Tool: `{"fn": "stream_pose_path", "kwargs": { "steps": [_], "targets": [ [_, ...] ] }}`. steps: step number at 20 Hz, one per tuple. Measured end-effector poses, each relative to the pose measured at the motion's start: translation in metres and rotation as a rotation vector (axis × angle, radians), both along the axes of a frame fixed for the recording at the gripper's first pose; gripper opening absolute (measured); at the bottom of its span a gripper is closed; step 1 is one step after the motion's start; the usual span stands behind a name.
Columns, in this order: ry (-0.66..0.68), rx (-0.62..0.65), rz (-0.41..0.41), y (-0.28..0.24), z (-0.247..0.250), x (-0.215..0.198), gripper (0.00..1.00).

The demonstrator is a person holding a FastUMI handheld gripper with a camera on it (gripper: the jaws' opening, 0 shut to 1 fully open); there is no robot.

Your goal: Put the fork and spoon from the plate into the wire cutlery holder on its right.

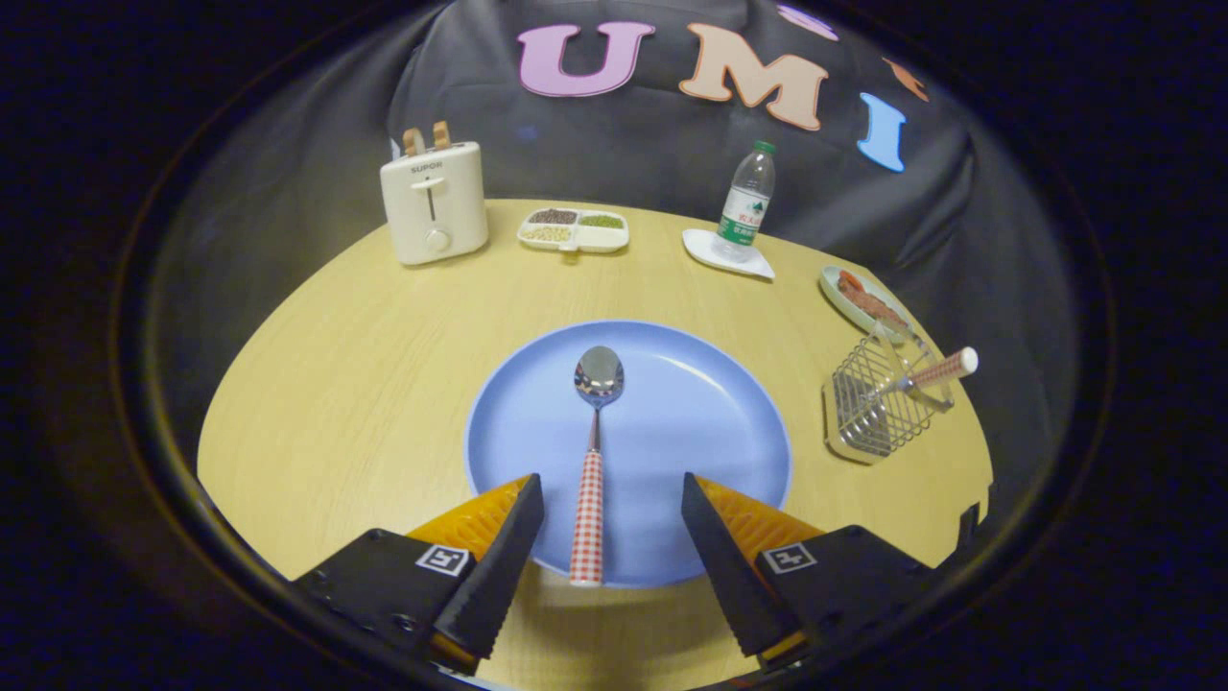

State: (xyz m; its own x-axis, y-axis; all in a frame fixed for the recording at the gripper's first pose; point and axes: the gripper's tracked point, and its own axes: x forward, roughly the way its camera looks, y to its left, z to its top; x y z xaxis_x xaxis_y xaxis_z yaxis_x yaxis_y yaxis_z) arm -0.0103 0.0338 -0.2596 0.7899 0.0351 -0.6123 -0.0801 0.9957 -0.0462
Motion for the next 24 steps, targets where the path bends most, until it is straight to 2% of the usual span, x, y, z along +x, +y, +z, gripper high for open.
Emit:
{"fn": "stream_pose_path", "kwargs": {
  "steps": [6, 11, 13, 17, 24],
  "targets": [
    [-0.003, 0.006, 0.001, 0.003, -0.014, 0.006, 0.73],
    [0.005, 0.036, 0.002, 0.009, -0.017, 0.007, 0.3],
    [0.004, 0.026, -0.011, 0.011, -0.02, 0.006, 0.17],
    [0.004, 0.004, -0.02, 0.013, -0.02, 0.005, 0.12],
    [-0.01, -0.009, -0.052, 0.009, 0.011, 0.009, 0.12]
  ]
}}
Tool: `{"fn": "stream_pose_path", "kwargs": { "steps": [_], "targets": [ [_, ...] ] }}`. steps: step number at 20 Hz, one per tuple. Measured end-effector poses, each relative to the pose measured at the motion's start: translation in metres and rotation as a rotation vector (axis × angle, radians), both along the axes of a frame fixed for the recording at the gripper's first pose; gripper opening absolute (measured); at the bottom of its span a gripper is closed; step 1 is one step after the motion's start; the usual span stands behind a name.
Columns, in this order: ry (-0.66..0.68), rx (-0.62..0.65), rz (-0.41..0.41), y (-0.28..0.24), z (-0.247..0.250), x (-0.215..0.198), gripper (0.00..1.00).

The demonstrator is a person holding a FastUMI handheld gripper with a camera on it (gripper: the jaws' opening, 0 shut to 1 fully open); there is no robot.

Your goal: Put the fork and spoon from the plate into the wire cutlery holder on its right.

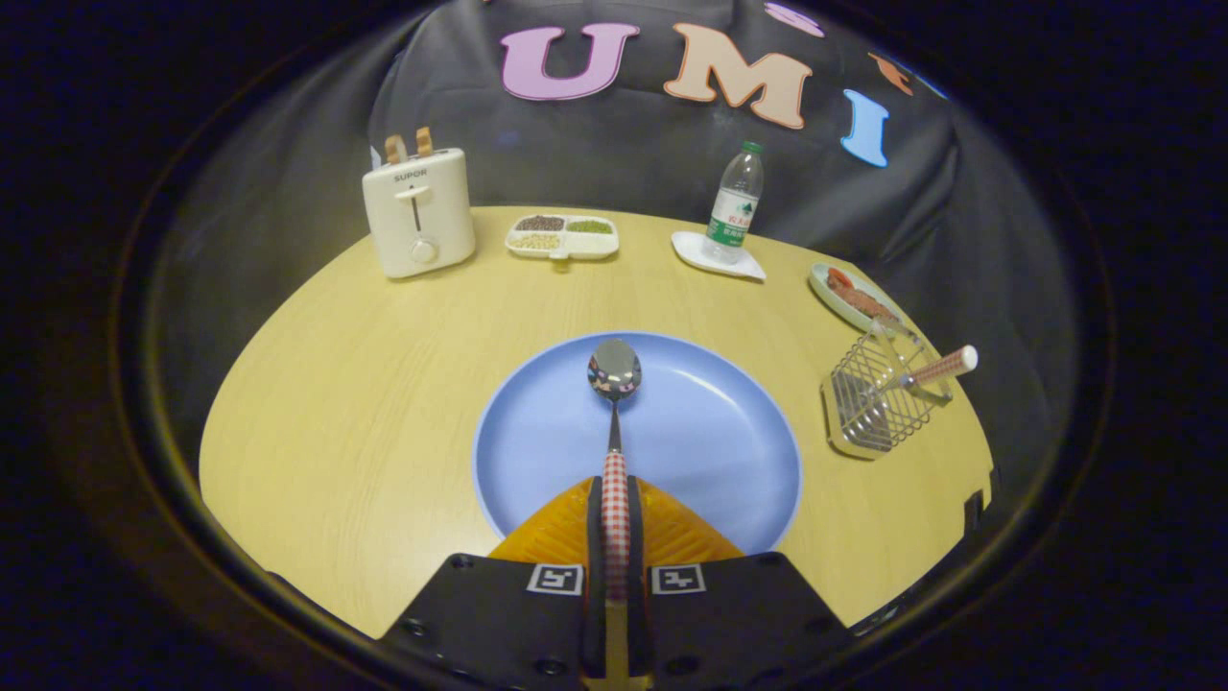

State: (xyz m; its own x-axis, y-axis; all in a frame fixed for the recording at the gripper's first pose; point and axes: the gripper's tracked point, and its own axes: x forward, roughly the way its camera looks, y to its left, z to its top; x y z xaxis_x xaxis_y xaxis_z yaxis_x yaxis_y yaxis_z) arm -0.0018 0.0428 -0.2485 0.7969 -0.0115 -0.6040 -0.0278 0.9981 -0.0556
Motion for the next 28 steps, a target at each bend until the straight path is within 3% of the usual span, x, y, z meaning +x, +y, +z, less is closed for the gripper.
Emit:
{"fn": "stream_pose_path", "kwargs": {
  "steps": [8, 16, 21, 28],
  "targets": [
    [0.057, -0.019, -0.087, -0.023, 0.061, -0.007, 0.12],
    [0.16, -0.017, -0.329, -0.094, 0.152, 0.006, 0.12],
    [0.286, 0.031, -0.477, -0.148, 0.163, 0.025, 0.12],
    [0.607, 0.144, -0.61, -0.192, 0.139, 0.018, 0.12]
  ]
}}
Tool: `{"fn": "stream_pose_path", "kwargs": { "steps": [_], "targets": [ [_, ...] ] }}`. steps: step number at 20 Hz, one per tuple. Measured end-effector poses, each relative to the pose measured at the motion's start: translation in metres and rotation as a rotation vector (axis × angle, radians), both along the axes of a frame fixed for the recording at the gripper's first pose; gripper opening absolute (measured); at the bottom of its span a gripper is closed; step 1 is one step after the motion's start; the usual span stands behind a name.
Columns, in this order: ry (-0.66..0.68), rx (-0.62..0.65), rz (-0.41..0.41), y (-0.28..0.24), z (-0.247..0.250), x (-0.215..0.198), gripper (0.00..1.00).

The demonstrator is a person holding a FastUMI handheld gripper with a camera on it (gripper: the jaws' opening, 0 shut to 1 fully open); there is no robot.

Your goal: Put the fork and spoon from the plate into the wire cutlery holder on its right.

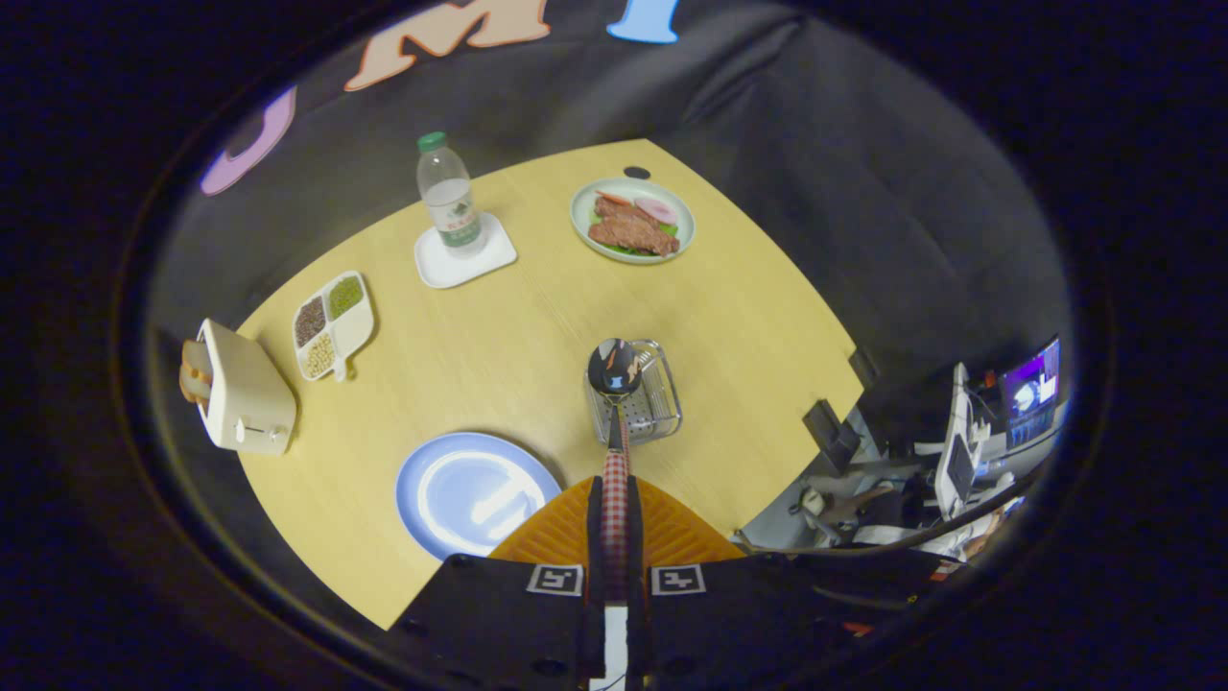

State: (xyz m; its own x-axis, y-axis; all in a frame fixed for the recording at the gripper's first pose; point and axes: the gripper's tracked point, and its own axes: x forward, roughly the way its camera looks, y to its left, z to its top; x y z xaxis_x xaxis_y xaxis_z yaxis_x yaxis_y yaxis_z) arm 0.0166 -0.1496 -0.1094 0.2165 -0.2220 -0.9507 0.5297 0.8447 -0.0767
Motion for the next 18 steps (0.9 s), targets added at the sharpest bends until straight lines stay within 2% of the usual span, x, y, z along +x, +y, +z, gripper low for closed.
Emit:
{"fn": "stream_pose_path", "kwargs": {
  "steps": [4, 6, 10, 14, 18],
  "targets": [
    [0.108, 0.103, -0.051, -0.012, -0.018, 0.01, 0.12],
    [0.155, 0.17, -0.052, -0.01, -0.028, 0.013, 0.12],
    [0.267, 0.22, -0.046, -0.015, -0.051, 0.013, 0.12],
    [0.287, 0.274, -0.052, -0.016, -0.07, 0.025, 0.12],
    [0.297, 0.287, -0.046, -0.019, -0.077, 0.027, 0.38]
  ]
}}
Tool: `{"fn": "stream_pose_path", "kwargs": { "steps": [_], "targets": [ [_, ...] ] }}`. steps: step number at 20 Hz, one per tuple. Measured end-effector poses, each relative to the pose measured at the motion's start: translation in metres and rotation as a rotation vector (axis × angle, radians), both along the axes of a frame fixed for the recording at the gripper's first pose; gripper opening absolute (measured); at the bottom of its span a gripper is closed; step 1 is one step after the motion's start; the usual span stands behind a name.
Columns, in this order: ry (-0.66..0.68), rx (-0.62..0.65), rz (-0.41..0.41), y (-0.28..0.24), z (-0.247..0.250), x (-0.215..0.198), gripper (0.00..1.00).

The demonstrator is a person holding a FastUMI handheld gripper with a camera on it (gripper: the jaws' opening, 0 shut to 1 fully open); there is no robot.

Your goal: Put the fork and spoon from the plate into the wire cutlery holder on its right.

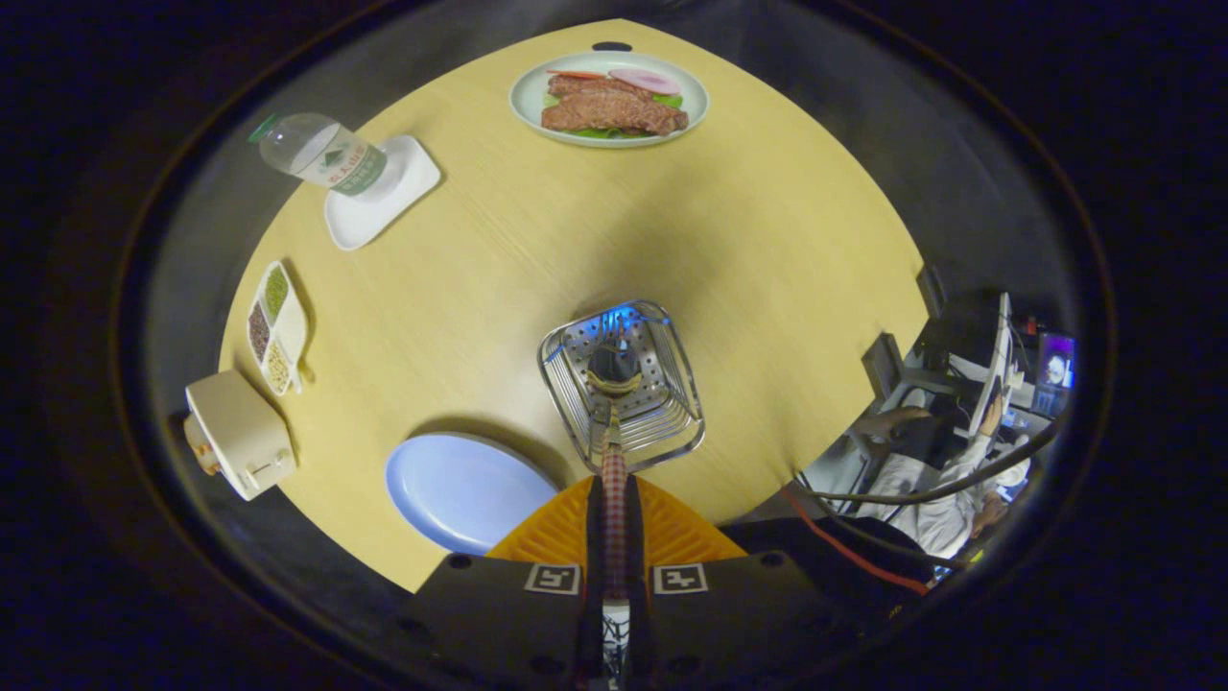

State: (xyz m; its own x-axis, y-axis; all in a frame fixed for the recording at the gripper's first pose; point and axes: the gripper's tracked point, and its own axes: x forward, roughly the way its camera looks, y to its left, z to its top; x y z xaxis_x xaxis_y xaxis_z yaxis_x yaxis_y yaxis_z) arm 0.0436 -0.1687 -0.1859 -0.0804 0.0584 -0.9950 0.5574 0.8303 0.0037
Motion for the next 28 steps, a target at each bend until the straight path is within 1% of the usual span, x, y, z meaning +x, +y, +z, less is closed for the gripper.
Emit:
{"fn": "stream_pose_path", "kwargs": {
  "steps": [5, 9, 10, 14, 17, 18, 22, 25, 28],
  "targets": [
    [-0.009, 0.003, 0.023, -0.002, 0.002, -0.002, 0.7],
    [-0.045, -0.005, 0.002, 0.001, 0.012, -0.007, 0.96],
    [-0.062, -0.011, 0.0, 0.002, 0.016, -0.008, 1.0],
    [-0.127, -0.071, 0.044, 0.004, 0.034, -0.013, 1.0],
    [-0.219, -0.113, 0.066, 0.015, 0.052, -0.015, 1.0],
    [-0.259, -0.127, 0.062, 0.019, 0.058, -0.015, 1.0],
    [-0.449, -0.188, 0.063, 0.032, 0.083, -0.018, 1.0],
    [-0.613, -0.26, 0.11, 0.036, 0.098, -0.025, 1.0],
    [-0.812, -0.287, 0.167, 0.05, 0.119, -0.019, 1.0]
  ]
}}
